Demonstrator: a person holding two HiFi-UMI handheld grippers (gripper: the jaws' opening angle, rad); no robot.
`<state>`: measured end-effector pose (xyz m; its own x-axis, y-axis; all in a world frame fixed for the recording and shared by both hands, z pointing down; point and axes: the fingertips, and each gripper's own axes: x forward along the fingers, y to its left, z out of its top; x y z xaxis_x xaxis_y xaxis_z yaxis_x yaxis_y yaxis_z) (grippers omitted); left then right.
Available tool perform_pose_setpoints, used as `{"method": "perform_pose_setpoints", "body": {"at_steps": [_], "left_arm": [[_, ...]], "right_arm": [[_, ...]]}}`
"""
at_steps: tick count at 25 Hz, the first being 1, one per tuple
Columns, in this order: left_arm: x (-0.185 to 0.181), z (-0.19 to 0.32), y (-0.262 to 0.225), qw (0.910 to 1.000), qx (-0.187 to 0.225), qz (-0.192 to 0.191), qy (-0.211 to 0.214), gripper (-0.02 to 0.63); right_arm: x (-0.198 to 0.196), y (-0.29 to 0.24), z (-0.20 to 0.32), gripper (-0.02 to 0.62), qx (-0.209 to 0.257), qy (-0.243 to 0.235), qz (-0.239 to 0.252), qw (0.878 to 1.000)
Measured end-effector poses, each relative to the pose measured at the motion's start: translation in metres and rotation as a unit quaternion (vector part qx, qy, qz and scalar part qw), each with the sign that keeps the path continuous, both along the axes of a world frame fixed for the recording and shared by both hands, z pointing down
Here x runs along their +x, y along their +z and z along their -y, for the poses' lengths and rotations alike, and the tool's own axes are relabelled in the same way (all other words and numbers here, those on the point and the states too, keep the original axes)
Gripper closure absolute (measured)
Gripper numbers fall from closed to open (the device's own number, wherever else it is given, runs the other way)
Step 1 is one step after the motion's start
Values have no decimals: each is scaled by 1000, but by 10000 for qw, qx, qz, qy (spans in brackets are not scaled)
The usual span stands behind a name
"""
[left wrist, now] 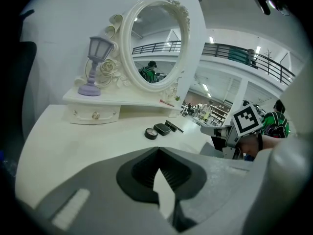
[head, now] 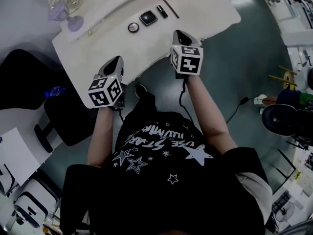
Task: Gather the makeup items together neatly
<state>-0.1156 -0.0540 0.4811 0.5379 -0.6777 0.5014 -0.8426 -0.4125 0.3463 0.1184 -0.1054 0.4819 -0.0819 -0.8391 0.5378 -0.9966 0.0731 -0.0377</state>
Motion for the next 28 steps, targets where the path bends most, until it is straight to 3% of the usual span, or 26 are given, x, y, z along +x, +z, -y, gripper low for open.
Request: {"method": "perform_pose_setpoints", "body": {"at_steps": [7, 16, 28], "left_arm": [[19, -54, -13, 9998, 142, 61, 144, 604], [44, -128, -25, 9993, 264, 31, 251, 604], [52, -173, -47, 9983, 550, -57, 160, 604]], "right_arm": [[0, -25, -60, 568, 281, -198, -26, 9994], [10, -36, -145, 569, 309, -321, 17, 9990], [7, -59, -193, 568, 539, -575, -4, 9969]]}}
